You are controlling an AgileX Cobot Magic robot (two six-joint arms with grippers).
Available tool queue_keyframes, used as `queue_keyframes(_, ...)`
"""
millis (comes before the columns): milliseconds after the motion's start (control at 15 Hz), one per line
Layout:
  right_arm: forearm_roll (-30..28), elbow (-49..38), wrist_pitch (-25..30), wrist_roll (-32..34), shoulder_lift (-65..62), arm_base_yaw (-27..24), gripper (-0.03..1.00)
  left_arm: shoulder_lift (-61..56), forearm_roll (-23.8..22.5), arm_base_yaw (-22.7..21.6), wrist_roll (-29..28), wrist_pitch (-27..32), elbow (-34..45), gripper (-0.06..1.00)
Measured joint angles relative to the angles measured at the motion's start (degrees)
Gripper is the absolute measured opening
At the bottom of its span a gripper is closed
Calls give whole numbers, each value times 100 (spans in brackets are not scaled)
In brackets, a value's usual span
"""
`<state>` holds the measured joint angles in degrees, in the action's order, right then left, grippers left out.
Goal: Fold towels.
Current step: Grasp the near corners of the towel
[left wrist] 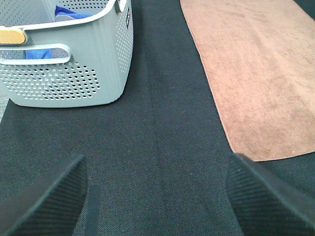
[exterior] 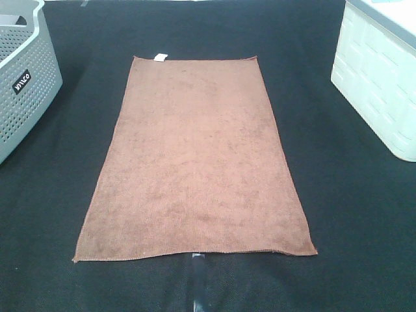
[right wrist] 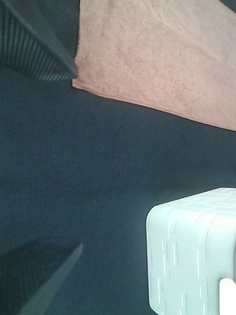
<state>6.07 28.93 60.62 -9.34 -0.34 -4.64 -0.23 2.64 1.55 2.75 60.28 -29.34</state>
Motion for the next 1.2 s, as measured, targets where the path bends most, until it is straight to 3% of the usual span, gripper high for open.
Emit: queue_keyframes(1200,0,0,0,0,0,0,82,0,0,0,0,0,0,74)
